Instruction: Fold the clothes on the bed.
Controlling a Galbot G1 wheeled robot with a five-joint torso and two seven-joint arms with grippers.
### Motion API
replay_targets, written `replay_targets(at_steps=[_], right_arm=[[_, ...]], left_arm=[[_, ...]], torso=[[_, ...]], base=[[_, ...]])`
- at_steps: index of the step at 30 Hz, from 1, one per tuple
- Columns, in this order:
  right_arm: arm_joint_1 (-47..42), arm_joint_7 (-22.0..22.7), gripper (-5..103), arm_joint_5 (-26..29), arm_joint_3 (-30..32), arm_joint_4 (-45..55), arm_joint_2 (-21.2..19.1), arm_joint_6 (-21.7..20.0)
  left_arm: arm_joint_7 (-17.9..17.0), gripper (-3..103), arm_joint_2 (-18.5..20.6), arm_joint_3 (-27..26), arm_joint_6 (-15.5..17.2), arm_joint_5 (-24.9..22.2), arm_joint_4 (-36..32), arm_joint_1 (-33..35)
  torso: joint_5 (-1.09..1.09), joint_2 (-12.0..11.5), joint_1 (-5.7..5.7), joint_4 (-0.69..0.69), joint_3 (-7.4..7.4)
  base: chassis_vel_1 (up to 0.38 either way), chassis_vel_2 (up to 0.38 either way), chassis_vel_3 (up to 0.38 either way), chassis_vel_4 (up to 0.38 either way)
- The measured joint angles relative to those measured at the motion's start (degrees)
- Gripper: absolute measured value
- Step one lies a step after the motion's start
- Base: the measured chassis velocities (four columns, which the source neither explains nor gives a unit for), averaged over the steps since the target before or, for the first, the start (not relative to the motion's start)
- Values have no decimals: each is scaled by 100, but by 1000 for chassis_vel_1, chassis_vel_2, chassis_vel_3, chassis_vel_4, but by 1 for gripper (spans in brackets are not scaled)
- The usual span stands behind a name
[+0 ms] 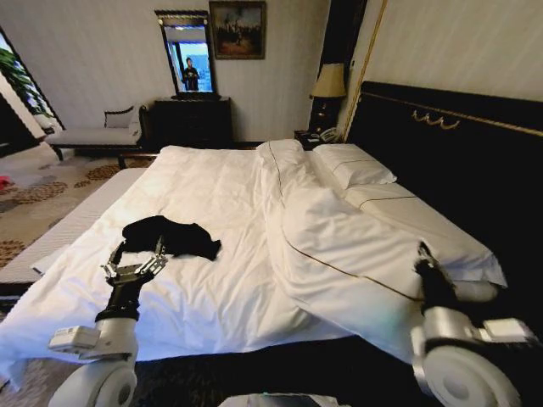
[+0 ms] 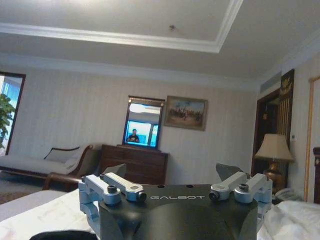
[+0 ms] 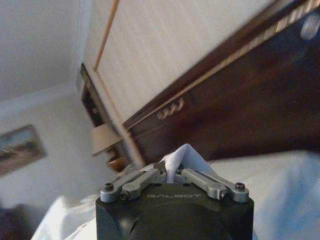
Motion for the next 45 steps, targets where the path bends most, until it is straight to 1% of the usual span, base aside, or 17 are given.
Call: replay_targets(at_steps=[2,3,5,8,10,12,13,16,17,20,23,27,29,32,38,42,45], right_arm=[[-117,3,2,-311,98,-8,93,57],[-156,73,2,-363,156,-13,134,60],[-178,133,2,-361,189,-16,158,60],[-270,423,2,-328,288,-25,295,90],[-292,500,2,-328,293,-27,328,101],[-361,769,2,-333,263,-31,437,147],[-361,769,2,-333,263,-31,437,147],[-503,1210,2,-369,53,-36,634,263],[-503,1210,2,-369,53,-36,634,263],[-614,1652,2,-397,-57,-38,775,358],[-686,1795,2,-335,-6,-38,856,407],[-864,2072,2,67,93,-47,1048,474],[-897,2107,2,122,92,-81,1087,489],[-1053,2173,2,201,-26,-506,1215,598],[-1190,2152,2,205,-286,-1093,1236,764],[-1189,2036,2,121,-493,-1739,1236,985],[-1171,2016,2,111,-561,-1967,1236,1043]], left_arm=[[-1,100,56,-12,5,-76,5,-67],[-9,100,94,-21,20,-128,35,-129],[-13,100,119,-24,27,-159,61,-170],[-20,100,174,-24,34,-220,164,-259],[-22,100,177,-26,34,-229,187,-272],[-27,100,177,-48,34,-250,228,-298],[-27,100,177,-48,34,-250,228,-298],[-34,100,147,-88,34,-259,240,-294],[-34,100,147,-88,34,-259,240,-294],[-51,100,114,-122,31,-259,231,-264],[-52,100,120,-120,31,-261,224,-271],[-52,100,126,-87,30,-261,222,-271],[-52,100,127,-84,30,-261,223,-272],[-53,100,140,-83,30,-266,241,-272],[-59,100,126,-88,17,-277,249,-261],[-68,100,92,-81,12,-277,245,-253],[-68,100,82,-82,10,-276,237,-247]], torso=[[1,0,0,1,0],[0,0,-1,2,0],[0,0,0,2,0],[0,0,1,2,1],[0,0,1,1,1],[0,0,1,2,0],[0,0,1,2,0],[0,0,1,1,0],[0,0,1,1,0],[1,0,1,4,0],[1,0,1,3,0],[0,0,1,2,0],[-1,0,1,2,0],[1,-1,1,2,0],[1,-1,1,2,0],[0,-1,1,3,0],[1,-1,1,4,0]], base=[[0,0,0,0],[0,0,0,0],[0,0,0,0],[0,0,0,0],[0,0,0,0],[0,0,0,0],[0,0,0,0],[0,0,0,0],[0,0,0,0],[0,0,0,0],[0,0,0,0],[0,0,0,0],[0,0,0,0],[0,0,0,0],[0,0,0,0],[0,0,0,0],[0,0,0,0]])
